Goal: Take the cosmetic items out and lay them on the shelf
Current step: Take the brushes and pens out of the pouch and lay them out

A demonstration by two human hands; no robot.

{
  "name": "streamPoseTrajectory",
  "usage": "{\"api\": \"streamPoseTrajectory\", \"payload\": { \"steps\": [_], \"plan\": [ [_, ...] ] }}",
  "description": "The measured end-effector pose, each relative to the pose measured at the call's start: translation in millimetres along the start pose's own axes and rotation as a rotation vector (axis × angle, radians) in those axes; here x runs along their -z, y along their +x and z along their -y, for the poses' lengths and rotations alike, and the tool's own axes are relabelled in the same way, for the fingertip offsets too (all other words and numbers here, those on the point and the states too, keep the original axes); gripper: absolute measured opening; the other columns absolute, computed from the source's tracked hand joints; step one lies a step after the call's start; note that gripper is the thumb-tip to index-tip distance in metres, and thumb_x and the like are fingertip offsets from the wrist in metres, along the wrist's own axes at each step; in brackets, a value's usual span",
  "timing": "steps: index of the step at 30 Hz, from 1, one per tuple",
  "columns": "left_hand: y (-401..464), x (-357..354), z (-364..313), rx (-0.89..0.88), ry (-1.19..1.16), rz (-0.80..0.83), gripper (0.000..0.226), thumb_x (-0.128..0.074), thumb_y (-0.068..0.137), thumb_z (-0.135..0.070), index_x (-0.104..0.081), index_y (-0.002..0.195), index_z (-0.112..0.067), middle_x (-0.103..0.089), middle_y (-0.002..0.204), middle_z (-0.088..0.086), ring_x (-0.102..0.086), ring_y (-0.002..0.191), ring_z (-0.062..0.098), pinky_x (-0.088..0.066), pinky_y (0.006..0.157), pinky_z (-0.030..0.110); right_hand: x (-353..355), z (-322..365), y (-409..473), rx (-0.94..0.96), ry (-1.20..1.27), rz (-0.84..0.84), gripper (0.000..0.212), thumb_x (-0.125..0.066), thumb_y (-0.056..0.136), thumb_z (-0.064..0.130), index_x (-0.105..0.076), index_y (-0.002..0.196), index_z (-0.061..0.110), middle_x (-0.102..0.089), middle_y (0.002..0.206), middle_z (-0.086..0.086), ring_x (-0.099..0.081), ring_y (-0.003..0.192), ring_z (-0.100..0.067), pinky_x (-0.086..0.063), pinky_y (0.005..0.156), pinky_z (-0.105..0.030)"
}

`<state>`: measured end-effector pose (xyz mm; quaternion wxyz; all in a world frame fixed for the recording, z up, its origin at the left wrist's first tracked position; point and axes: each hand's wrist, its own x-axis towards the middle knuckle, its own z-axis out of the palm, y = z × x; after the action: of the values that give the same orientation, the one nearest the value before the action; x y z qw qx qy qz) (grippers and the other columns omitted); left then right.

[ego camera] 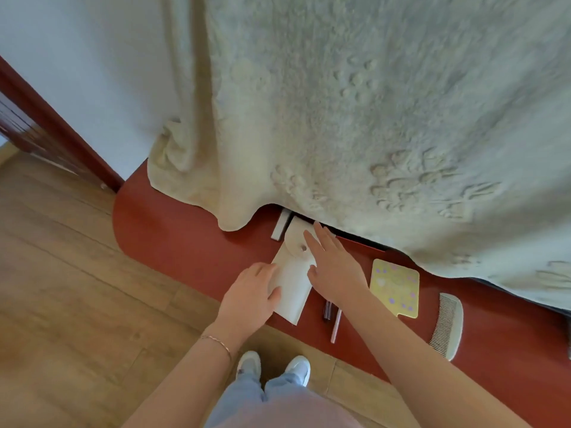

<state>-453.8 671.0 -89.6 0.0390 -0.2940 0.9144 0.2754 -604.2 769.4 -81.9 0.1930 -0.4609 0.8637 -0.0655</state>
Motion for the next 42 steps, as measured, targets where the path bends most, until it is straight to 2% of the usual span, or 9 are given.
{"api": "streamPoseTrajectory", "payload": {
  "steps": [9,12,16,23,32,35,37,39,42],
  "plan": [
    [42.9,-15.0,-4.4,0.166,-0.182,0.073,0.078,-0.065,0.081,-0.039,-0.025,0.144,-0.014,-0.041,0.138,0.008,-0.045,0.123,0.021,-0.039,0.096,0.029,-19.2,-1.9,9.5,-0.037,0.004,-0.138,0.059,-0.046,0.089,0.007,-0.030,0.144,0.019,-0.025,0.154,-0.006,-0.020,0.142,-0.020,-0.043,0.102,-0.038],
    [52.6,-16.6,-1.6,0.214,-0.332,0.064,0.071,-0.068,0.078,-0.039,-0.038,0.136,-0.012,-0.052,0.130,0.008,-0.051,0.117,0.023,-0.043,0.095,0.034,-22.2,0.8,12.9,-0.050,0.051,-0.242,0.044,-0.062,0.082,0.013,-0.056,0.125,0.015,-0.055,0.133,-0.013,-0.050,0.125,-0.028,-0.055,0.084,-0.044],
    [57.3,-4.8,-2.0,0.289,-0.424,0.171,0.051,-0.066,0.080,-0.042,-0.050,0.120,-0.015,-0.061,0.112,0.002,-0.058,0.100,0.019,-0.047,0.083,0.033,-14.0,6.2,13.4,-0.034,0.097,-0.305,0.025,-0.059,0.083,0.023,-0.069,0.105,0.017,-0.069,0.108,-0.014,-0.064,0.104,-0.032,-0.056,0.076,-0.045],
    [34.4,25.4,-5.7,0.187,-0.672,0.157,0.033,-0.063,0.086,-0.024,-0.040,0.109,-0.024,-0.054,0.094,-0.010,-0.053,0.082,0.004,-0.040,0.062,0.017,-6.7,28.4,-12.4,-0.008,0.210,-0.512,0.031,-0.046,0.088,0.029,-0.070,0.105,0.019,-0.067,0.116,-0.007,-0.061,0.112,-0.026,-0.051,0.087,-0.033],
    [5.4,44.6,-5.2,0.124,-0.792,0.161,0.031,-0.064,0.085,-0.023,-0.049,0.112,-0.027,-0.063,0.103,-0.006,-0.062,0.092,0.013,-0.052,0.077,0.033,3.1,49.4,-36.8,0.000,0.252,-0.698,0.026,-0.051,0.089,0.026,-0.072,0.102,0.017,-0.069,0.112,-0.006,-0.061,0.110,-0.022,-0.041,0.093,-0.024],
    [2.1,45.2,-6.4,0.092,-0.751,0.194,0.031,-0.064,0.085,-0.023,-0.049,0.113,-0.027,-0.062,0.101,-0.007,-0.063,0.088,0.011,-0.051,0.066,0.023,13.0,49.0,-45.9,-0.076,0.384,-0.757,0.027,-0.049,0.090,0.026,-0.072,0.094,0.013,-0.073,0.089,-0.002,-0.065,0.084,-0.016,-0.052,0.074,-0.023],
    [-2.8,45.7,-3.9,0.076,-0.715,0.245,0.032,-0.064,0.085,-0.021,-0.049,0.113,-0.025,-0.061,0.101,-0.005,-0.063,0.085,0.012,-0.049,0.059,0.017,23.4,45.1,-49.0,-0.156,0.418,-0.777,0.029,-0.046,0.092,0.028,-0.070,0.088,0.012,-0.063,0.064,0.002,-0.052,0.057,-0.009,-0.038,0.051,-0.016],
    [-7.6,46.9,-0.8,0.066,-0.718,0.299,0.031,-0.064,0.085,-0.020,-0.049,0.112,-0.024,-0.061,0.101,-0.003,-0.064,0.083,0.012,-0.049,0.054,0.015,33.9,41.5,-48.6,-0.227,0.518,-0.747,0.026,-0.049,0.093,0.025,-0.065,0.080,0.009,-0.051,0.056,0.005,-0.043,0.053,-0.011,-0.028,0.048,-0.016],
    [-12.0,50.1,3.1,0.038,-0.652,0.355,0.038,-0.067,0.080,-0.030,-0.048,0.112,-0.026,-0.061,0.102,-0.003,-0.063,0.085,0.014,-0.048,0.060,0.017,51.3,32.5,-46.1,-0.365,0.706,-0.755,0.021,-0.053,0.093,0.020,-0.068,0.085,0.007,-0.057,0.072,-0.001,-0.050,0.065,-0.012,-0.035,0.057,-0.016]
  ]
}}
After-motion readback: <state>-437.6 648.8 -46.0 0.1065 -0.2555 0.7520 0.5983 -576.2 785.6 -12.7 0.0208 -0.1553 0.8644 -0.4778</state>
